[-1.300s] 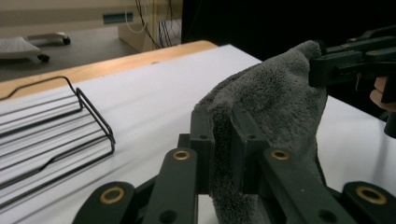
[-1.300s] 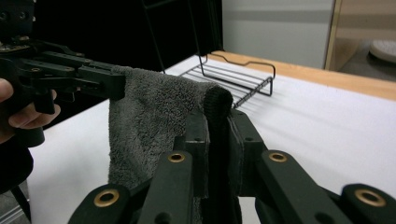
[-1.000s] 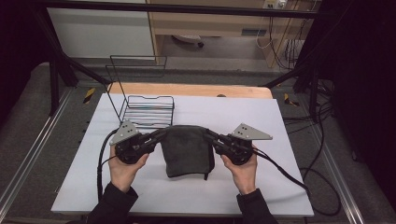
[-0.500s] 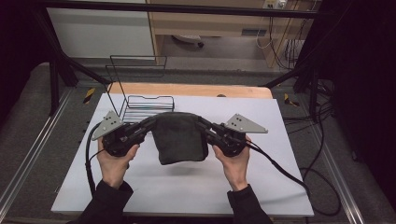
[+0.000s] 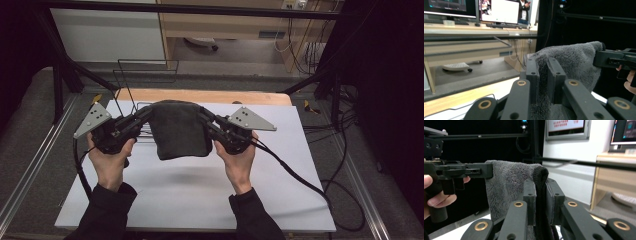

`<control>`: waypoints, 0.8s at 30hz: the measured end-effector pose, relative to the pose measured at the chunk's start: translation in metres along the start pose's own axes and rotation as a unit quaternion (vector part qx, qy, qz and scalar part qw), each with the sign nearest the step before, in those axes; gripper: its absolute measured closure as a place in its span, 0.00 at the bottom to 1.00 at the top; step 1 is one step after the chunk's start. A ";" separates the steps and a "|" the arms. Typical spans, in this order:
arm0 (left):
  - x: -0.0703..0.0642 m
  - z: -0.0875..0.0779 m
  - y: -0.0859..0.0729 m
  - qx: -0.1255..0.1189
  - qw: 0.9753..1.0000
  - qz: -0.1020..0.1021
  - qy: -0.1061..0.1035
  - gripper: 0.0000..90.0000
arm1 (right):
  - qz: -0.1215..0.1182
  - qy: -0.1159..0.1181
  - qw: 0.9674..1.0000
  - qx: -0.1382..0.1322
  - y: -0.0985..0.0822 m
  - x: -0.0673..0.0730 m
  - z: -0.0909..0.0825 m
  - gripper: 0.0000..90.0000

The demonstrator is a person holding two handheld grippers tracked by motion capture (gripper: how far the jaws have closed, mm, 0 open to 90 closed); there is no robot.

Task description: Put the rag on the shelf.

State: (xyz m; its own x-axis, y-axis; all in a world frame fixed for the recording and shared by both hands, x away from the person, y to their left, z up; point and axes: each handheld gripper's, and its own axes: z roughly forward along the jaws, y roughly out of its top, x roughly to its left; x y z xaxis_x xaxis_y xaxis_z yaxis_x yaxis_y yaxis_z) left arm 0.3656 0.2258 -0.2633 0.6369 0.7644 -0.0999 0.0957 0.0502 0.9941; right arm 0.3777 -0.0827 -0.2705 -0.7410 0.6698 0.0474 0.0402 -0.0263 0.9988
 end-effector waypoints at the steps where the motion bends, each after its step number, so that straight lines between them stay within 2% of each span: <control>1: 0.001 -0.001 0.002 -0.004 1.000 0.000 0.001 0.90 | -0.002 -0.001 1.000 -0.008 0.005 0.002 0.003 0.90; 11: 0.015 -0.010 0.025 -0.040 0.999 0.000 0.018 0.90 | -0.013 0.002 0.999 -0.031 0.027 0.015 0.024 0.90; 22: 0.032 -0.018 0.044 -0.059 0.998 0.000 0.038 0.90 | -0.017 0.007 0.999 -0.041 0.042 0.020 0.049 0.90; 24: 0.033 -0.019 0.050 -0.062 0.997 0.006 0.043 0.90 | -0.017 0.008 0.999 -0.048 0.048 0.021 0.055 0.90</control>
State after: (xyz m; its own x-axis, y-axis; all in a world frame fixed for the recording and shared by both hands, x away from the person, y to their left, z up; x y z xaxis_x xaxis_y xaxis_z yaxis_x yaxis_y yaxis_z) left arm 0.3771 0.2659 -0.2165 0.5682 0.8181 -0.0886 -0.0101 0.1145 0.9934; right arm 0.4011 -0.0289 -0.2219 -0.7513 0.6598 0.0127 -0.0488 -0.0748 0.9960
